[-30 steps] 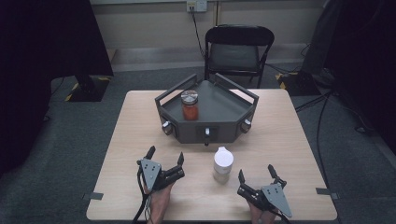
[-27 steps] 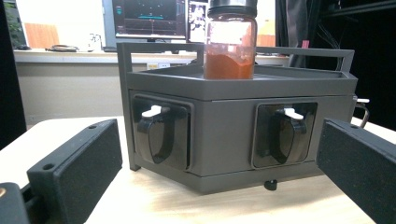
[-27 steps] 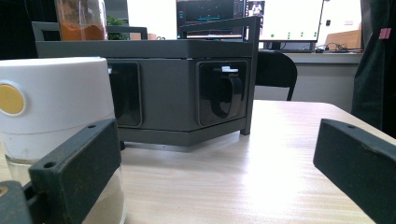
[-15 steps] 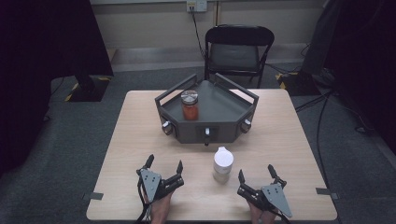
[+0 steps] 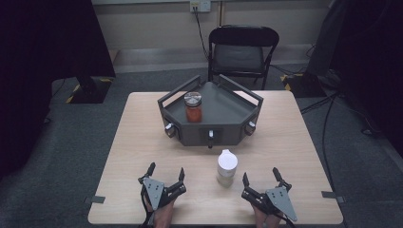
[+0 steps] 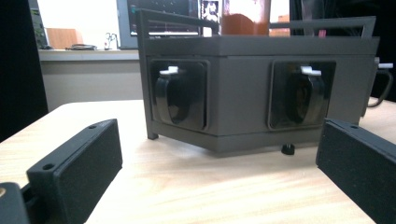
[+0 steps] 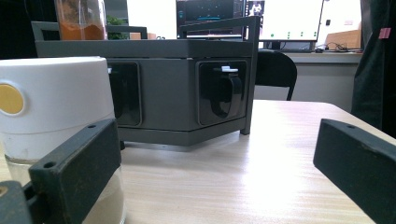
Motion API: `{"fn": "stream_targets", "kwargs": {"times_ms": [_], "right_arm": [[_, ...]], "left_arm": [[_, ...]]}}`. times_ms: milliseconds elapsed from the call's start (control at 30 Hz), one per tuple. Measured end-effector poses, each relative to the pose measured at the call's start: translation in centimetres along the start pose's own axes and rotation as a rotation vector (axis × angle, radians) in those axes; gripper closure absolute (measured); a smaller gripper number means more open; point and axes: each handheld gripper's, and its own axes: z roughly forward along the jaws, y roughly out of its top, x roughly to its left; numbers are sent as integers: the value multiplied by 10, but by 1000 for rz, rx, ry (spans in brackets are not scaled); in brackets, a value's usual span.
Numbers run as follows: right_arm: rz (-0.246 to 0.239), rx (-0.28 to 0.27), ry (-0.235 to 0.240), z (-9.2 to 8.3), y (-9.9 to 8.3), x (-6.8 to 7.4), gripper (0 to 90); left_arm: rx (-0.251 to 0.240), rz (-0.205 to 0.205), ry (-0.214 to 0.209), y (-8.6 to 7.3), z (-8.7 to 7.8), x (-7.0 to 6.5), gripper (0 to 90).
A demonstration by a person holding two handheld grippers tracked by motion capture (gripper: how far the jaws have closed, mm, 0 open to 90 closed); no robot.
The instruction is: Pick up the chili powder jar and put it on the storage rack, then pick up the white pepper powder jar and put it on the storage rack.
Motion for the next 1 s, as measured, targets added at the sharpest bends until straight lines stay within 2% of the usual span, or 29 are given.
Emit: {"fn": "stream_targets", "kwargs": {"times_ms": [133,200,1000], "right_arm": [[0,-2,-1,0,0,0,0],[0,-2,-1,0,0,0,0],[1,-3,6,0,-1,-1,0]], "left_arm": [[10,-11,-8,1,1,2,0],[4,-9,10,0,0,-1,0],[5,-9,30,1,0,-4,0]]}}
